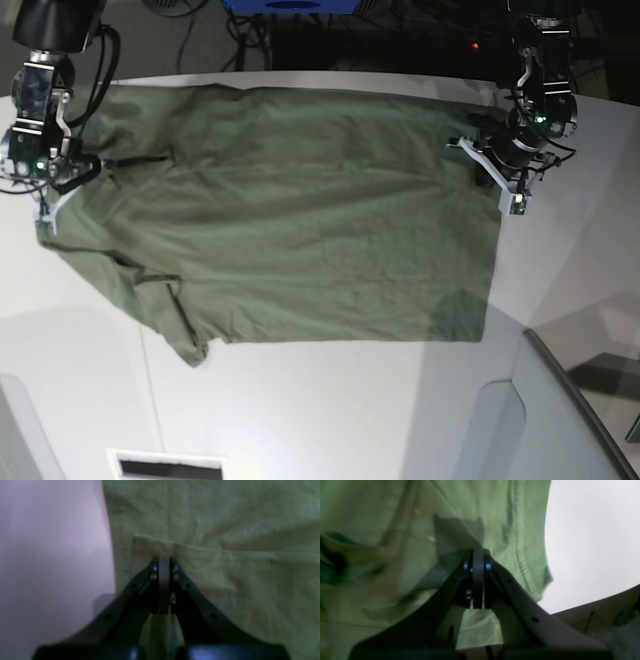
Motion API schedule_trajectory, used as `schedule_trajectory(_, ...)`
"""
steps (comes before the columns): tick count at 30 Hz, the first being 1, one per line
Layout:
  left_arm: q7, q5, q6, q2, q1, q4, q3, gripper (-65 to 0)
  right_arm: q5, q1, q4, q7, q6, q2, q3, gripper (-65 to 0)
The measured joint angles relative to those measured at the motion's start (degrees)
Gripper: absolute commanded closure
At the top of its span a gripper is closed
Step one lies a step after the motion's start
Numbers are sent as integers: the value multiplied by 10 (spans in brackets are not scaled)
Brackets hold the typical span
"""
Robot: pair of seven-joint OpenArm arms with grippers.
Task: Layout the t-shirt on the table in an organized manner, then fold the t-shirt properly
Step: 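Move the right gripper to the shirt's hem corner and grasp it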
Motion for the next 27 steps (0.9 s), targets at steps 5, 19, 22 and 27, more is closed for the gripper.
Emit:
schedule_trajectory(5, 1, 2, 5, 12, -1, 50, -2, 0, -1, 25, 70, 5, 0, 1, -26, -3)
schedule_trajectory(19, -6, 3, 0, 58, 38, 50, 43, 0, 2, 151, -109, 30, 2, -2, -205, -3)
schedule_trajectory(22, -8, -1, 0, 55, 42, 41, 43, 0, 10, 178, -167, 41, 3, -11, -206, -3)
schedule_trajectory(27, -24, -3, -1, 53, 38, 20, 41, 0, 4, 209, -254, 90, 1, -6, -205, -3)
